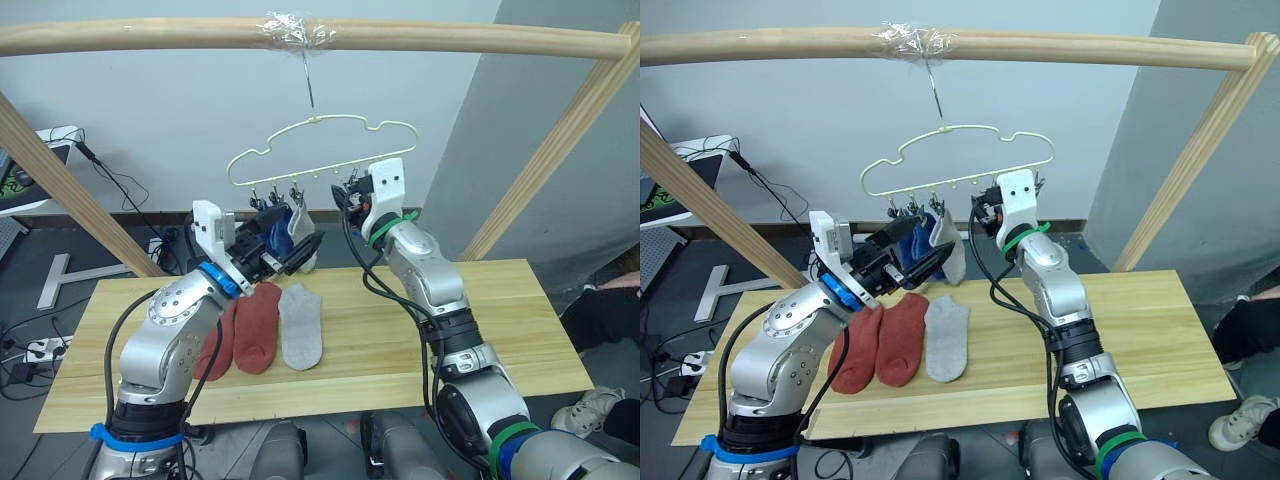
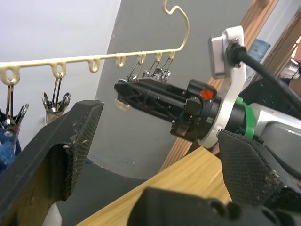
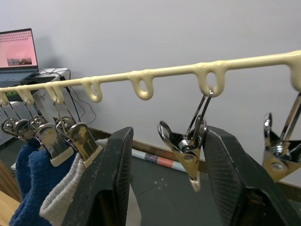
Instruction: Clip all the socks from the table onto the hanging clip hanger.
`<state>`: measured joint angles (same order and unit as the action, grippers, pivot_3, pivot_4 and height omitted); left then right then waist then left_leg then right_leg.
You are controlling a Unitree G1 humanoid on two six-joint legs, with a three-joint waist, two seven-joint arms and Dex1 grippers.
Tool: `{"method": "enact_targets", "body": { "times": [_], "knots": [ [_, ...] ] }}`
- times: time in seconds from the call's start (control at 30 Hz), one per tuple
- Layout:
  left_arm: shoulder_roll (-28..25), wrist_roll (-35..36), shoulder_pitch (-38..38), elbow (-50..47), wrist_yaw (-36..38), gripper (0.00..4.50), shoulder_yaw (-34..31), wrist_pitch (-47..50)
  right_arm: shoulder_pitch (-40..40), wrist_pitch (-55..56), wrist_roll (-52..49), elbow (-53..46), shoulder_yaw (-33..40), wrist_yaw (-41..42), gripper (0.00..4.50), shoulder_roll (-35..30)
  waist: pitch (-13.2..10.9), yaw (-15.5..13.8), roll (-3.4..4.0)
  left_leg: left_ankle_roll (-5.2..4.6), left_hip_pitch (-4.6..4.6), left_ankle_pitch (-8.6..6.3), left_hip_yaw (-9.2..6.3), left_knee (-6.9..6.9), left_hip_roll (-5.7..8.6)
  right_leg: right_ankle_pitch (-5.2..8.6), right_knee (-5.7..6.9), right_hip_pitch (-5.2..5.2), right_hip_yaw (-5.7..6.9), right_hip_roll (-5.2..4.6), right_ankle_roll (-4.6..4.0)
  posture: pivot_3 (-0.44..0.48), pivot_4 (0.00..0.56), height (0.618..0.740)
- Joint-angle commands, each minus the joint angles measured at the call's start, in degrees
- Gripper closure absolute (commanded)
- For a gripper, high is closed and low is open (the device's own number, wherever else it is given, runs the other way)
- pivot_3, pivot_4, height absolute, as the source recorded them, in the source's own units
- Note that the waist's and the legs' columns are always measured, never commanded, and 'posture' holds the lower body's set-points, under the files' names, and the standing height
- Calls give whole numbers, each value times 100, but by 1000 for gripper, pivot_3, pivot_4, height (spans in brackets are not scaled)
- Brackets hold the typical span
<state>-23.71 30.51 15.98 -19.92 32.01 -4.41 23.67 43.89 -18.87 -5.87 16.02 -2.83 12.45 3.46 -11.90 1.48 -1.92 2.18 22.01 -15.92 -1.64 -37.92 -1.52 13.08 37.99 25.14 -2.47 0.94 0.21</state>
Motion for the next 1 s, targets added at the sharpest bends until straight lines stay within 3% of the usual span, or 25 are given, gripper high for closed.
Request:
{"method": "enact_targets", "body": {
  "times": [0.03, 1.0],
  "knots": [
    [22, 107, 120, -305, -1, 0, -68, -46, 181, 156, -87, -112, 53, 20, 2205, 28, 0, -1, 0, 0, 0, 0, 0, 0, 0, 0, 0, 0, 0, 0, 0, 86, 191, 740],
    [10, 115, 150, -376, -9, 0, -73, -104, 321, 299, -65, 102, 98, 24, 2205, 148, 0, -2, 0, 0, 0, 0, -1, 1, -1, 0, 0, 0, 0, 0, 0, 96, 180, 740]
  ]
}}
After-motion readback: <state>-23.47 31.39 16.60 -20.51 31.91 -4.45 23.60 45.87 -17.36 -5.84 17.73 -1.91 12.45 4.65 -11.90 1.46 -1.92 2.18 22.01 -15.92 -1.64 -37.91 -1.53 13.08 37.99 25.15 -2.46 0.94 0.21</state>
